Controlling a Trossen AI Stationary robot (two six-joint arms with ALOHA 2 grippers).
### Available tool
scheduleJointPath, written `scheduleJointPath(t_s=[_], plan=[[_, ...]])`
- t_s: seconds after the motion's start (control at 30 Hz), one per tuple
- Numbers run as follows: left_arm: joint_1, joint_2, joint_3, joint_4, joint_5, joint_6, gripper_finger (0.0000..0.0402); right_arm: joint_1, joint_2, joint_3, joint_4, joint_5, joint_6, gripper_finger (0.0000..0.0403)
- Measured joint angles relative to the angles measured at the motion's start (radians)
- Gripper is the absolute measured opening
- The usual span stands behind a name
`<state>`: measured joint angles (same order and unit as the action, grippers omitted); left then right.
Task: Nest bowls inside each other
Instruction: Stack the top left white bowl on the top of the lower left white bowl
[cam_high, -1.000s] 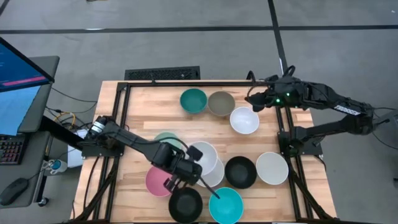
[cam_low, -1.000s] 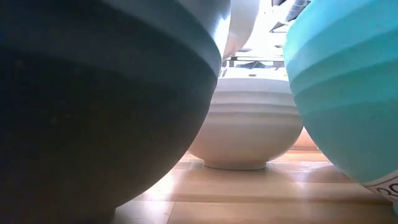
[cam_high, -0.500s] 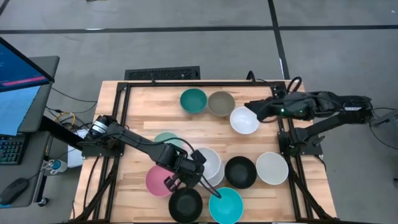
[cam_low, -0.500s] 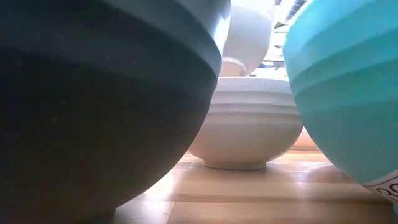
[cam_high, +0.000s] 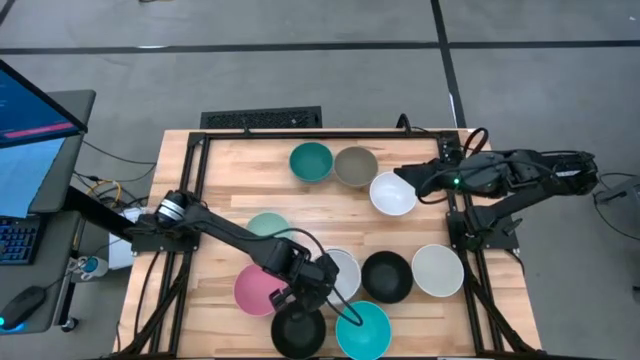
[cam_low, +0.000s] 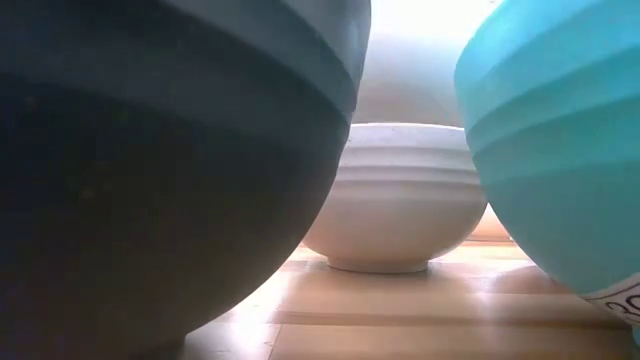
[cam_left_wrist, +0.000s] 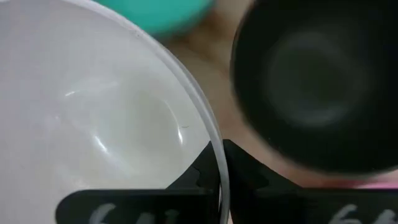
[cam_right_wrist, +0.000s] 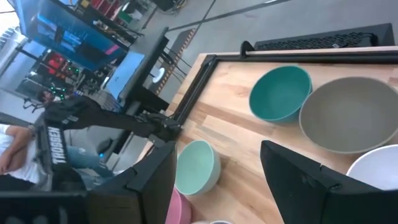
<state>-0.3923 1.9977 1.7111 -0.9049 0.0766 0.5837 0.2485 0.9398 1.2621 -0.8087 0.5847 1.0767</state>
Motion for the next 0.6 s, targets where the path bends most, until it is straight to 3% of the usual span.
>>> scheduleJointPath(t_s=[0.17,0.6], plan=[[0.001,0.02,0.0,-0.012,-0.132,0.035,0.0,0.0,-0.001,0.0,0.002,-0.003,0.0,0.0256],[0.027,0.059,0.001,-0.097,-0.14,-0.051,0.0,0.0,-0.001,0.0,-0.013,-0.002,-0.003,0.0256]])
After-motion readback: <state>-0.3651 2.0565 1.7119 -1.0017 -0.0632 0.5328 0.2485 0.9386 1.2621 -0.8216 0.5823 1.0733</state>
